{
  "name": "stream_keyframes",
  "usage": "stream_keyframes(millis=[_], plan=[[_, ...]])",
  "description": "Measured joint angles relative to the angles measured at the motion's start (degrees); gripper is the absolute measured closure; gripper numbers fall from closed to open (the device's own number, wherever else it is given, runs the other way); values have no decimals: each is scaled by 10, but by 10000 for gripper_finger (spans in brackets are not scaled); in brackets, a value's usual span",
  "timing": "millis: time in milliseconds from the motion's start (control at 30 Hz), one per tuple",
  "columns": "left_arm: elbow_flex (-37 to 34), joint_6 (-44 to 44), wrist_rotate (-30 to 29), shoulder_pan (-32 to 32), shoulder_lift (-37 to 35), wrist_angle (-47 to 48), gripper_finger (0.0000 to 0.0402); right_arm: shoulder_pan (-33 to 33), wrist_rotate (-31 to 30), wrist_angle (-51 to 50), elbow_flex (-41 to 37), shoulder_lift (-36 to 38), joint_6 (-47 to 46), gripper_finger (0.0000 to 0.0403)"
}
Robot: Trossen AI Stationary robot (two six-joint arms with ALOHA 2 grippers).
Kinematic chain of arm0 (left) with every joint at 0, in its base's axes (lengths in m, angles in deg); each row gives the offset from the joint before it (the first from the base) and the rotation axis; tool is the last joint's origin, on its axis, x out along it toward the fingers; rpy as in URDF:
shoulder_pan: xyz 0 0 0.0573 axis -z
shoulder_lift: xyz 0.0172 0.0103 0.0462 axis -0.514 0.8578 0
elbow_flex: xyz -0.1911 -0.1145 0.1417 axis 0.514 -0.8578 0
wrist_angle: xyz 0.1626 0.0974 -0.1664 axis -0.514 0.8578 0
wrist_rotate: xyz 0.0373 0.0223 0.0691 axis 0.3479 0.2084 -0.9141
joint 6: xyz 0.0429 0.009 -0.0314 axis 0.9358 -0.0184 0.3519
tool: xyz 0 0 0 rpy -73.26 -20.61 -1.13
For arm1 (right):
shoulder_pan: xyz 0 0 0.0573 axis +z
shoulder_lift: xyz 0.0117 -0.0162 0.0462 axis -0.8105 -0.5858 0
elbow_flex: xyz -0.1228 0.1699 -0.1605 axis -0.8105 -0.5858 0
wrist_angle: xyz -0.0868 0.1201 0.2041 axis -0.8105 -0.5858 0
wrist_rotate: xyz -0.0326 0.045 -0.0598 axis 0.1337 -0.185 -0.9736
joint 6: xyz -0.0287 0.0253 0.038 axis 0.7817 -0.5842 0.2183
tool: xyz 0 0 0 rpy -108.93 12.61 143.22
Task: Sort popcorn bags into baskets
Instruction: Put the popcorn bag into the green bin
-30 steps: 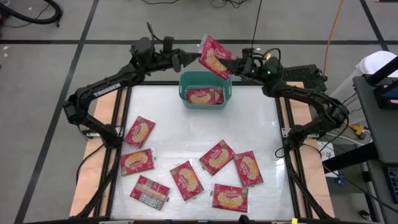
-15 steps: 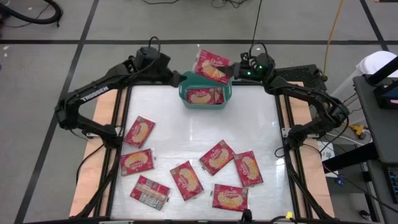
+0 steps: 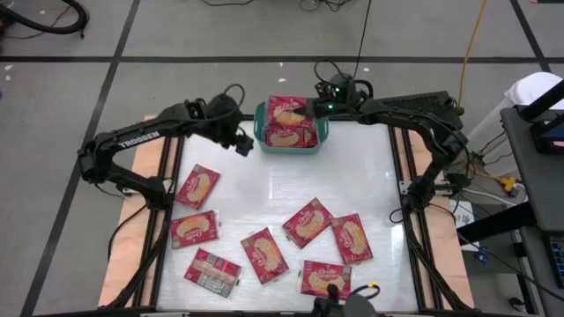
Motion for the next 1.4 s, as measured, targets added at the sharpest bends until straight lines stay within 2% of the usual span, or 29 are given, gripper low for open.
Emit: stream_keyframes(millis=[167, 367, 500, 567, 800, 933, 1067, 1267, 1400], plan=[[-38, -57, 22, 56, 0, -16, 213, 0, -1, -4, 3, -41, 9, 380], [-42, -91, 19, 125, 0, -18, 223, 23, -3, -6, 3, -73, 25, 379], [-42, -108, 1, 157, 0, -18, 224, 36, -44, -22, 3, -76, 42, 370], [-42, -120, -5, 168, 0, -18, 223, 38, -61, -28, 3, -76, 43, 355], [-42, -141, -9, 199, 0, -17, 222, 40, -61, -29, 3, -69, 34, 270], [-42, -122, -20, 218, 0, -13, 222, 40, -78, -27, 3, -48, 23, 232], [-42, -114, -43, 239, 0, -3, 222, 40, -104, -31, 3, -4, 36, 210], [-60, -106, -59, 271, 0, -19, 222, 50, -106, -55, 3, 85, 40, 205], [-119, -130, -26, 293, 0, -67, 222, 75, -106, -102, 3, 148, 63, 205]])
